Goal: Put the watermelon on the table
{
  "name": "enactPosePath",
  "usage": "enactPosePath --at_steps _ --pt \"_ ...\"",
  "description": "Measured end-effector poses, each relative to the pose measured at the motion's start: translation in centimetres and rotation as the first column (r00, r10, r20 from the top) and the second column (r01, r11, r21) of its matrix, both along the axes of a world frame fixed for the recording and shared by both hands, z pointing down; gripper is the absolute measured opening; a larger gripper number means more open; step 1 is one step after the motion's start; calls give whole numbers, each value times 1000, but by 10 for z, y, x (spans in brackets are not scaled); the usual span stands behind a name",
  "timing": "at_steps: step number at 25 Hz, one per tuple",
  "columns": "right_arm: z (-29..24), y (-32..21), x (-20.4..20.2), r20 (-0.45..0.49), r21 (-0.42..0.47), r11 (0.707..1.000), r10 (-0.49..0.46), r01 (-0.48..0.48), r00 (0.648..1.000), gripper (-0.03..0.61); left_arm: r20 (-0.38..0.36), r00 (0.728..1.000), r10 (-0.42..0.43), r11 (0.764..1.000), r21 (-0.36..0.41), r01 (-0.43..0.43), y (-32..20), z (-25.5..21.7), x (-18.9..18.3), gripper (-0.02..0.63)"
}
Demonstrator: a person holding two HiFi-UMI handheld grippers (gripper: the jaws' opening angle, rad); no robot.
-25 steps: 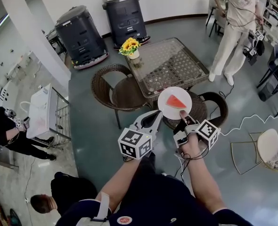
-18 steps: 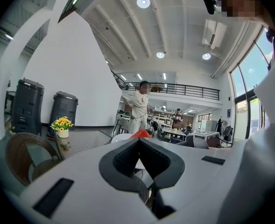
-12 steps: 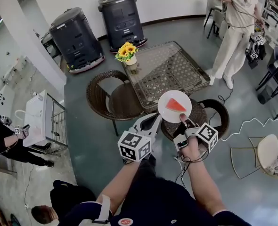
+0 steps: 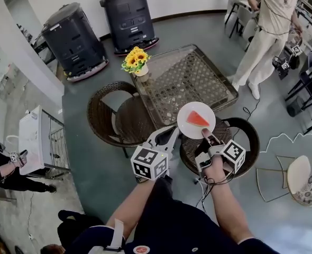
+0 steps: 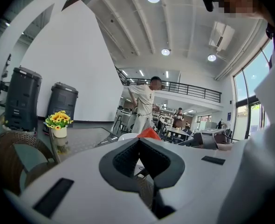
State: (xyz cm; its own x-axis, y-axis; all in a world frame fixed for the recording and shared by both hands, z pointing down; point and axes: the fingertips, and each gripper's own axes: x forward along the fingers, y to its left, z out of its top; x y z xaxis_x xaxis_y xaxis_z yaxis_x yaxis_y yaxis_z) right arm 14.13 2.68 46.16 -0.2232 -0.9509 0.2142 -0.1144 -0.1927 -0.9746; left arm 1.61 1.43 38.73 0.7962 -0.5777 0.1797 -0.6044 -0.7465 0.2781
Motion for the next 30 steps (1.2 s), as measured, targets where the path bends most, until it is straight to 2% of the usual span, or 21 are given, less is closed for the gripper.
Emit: enactPosePath --at_steps 10,16,30 --pt "13 -96 1 -1 -54 997 47 -47 999 14 21 999 42 998 -47 -41 -105 19 -4 5" --pt "20 -134 -3 -14 -85 994 70 -71 997 14 30 998 64 995 -73 -62 -146 31 -14 5" --pt "32 -175 10 -18 -110 992 67 -69 998 14 63 994 86 991 -112 -78 -179 44 -3 5"
